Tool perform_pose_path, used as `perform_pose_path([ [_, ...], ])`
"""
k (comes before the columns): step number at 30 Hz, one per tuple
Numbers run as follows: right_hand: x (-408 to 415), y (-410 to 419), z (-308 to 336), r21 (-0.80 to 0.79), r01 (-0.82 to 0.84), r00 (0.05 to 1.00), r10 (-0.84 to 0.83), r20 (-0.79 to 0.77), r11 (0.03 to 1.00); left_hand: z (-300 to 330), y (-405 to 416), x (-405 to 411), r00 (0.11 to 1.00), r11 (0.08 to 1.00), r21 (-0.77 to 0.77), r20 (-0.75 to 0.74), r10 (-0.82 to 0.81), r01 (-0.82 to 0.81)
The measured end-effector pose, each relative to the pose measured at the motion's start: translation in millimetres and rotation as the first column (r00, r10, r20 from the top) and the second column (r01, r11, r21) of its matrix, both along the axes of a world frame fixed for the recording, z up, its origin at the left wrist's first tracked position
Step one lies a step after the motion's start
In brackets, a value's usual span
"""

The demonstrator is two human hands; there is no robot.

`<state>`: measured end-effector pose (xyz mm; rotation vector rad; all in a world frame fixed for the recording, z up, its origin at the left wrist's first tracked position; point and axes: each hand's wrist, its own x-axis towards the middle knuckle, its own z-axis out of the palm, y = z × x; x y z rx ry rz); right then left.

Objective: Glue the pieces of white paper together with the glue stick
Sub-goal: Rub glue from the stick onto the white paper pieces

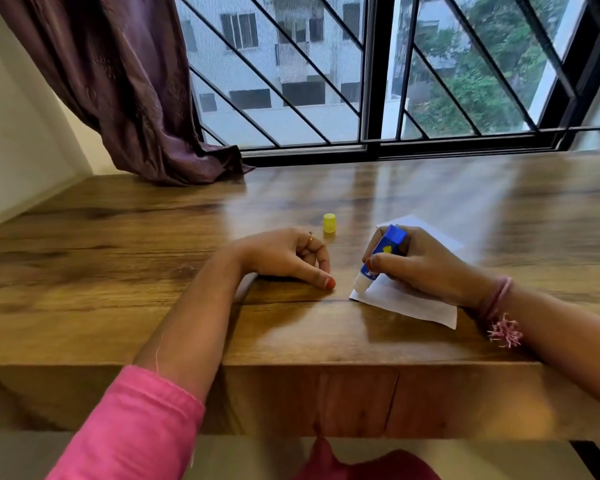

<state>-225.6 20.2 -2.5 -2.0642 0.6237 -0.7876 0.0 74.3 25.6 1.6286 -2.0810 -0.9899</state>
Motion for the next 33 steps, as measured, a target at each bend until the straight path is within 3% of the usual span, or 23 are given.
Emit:
perform_pose_path([
  [4,0.6,1.8,0.6,-0.036,-0.021,1.0,0.021,0.003,0.999,-4.5,17.3,-10.5,0.988,0.993,-0.061,0.107,0.108,-0.102],
  [8,1.1,2.9,1.8,-0.041,-0.056,0.998,0.056,0.005,0.998,-19.5,42.5,-23.6,0.948,0.934,-0.298,0.183,0.26,-0.199],
  [13,-0.3,5.4,1.9,-0.049,-0.075,0.997,0.074,-0.022,0.996,-33.6,74.1,-34.4,0.921,0.833,-0.545,0.264,0.285,-0.101],
  [21,0.6,2.8,0.8,-0.077,-0.023,1.0,0.022,-0.015,0.997,-36.3,100.9,-44.4,0.911,0.764,-0.623,0.394,0.119,0.17],
  [27,0.7,4.9,-0.4,-0.082,-0.053,0.998,0.049,-0.04,0.995,-43.4,103.4,-56.8,0.816,0.676,-0.706,0.508,0.277,0.21],
  [33,2.2,3.4,-0.9,-0.095,-0.008,1.0,0.007,-0.013,0.995,-45.3,99.0,-61.3,0.762,0.72,-0.668,0.561,0.325,0.185],
])
